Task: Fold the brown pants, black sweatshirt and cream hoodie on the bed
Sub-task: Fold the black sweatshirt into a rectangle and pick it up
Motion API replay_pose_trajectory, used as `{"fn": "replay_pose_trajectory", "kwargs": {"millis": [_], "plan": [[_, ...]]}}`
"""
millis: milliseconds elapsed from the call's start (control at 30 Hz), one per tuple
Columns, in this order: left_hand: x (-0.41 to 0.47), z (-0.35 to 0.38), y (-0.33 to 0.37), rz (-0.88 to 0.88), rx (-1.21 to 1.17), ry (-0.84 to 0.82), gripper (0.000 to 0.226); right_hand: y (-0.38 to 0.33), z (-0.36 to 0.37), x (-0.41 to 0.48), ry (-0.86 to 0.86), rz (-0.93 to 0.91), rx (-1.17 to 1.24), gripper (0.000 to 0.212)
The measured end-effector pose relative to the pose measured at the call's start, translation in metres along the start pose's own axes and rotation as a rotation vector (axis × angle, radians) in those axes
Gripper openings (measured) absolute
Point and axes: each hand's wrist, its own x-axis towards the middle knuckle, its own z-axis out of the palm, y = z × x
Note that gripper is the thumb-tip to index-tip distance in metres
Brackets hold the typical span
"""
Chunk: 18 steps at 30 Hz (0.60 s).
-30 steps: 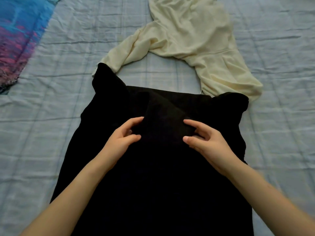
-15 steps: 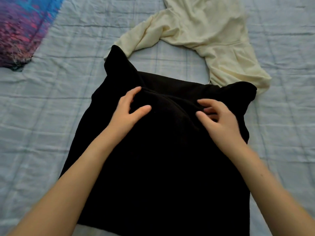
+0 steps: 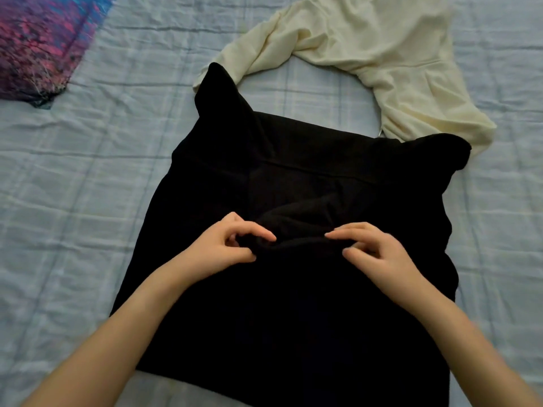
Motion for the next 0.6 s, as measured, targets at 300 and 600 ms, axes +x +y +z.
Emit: {"fn": "replay_pose_trajectory", "kwargs": {"millis": [300,600], "plan": [[0.022,0.006,0.027,0.059,-0.241,0.018,0.013,-0.021,0.025,0.04,0.112,-0.261,-0.349,0.046],[-0.001,0.042,-0.01,0.241,0.172,0.011,0.015,0.021,0.041,0.013,0.068,-0.177,-0.462,0.055]]}}
